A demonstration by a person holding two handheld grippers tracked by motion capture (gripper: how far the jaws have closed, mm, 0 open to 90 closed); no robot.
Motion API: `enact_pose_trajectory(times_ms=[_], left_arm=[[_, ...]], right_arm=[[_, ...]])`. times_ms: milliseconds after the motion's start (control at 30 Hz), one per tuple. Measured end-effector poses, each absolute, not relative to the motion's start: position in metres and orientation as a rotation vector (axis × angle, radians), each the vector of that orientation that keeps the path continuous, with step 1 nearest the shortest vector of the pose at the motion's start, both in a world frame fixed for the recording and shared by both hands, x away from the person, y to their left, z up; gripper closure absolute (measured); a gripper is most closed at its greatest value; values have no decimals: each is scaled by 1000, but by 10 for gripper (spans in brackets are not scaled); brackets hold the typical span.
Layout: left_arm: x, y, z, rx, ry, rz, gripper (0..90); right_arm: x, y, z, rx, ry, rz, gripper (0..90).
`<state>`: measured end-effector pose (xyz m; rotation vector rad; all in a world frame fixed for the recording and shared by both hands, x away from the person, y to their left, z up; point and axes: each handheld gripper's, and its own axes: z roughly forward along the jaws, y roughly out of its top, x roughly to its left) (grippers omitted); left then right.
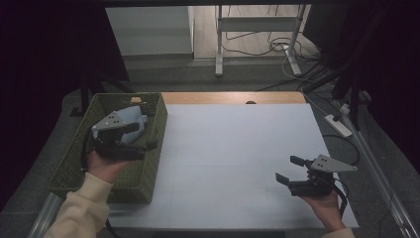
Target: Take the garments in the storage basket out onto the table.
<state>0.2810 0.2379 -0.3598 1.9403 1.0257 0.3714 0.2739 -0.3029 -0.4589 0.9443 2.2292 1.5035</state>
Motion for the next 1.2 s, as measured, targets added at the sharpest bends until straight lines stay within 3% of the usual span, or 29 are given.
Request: enact_pose_trajectory(times_ms=[1200], left_arm=[[345,280,-369,1922,1153,415,116]], right_arm=[[271,-299,-463,951,2243,1490,138]])
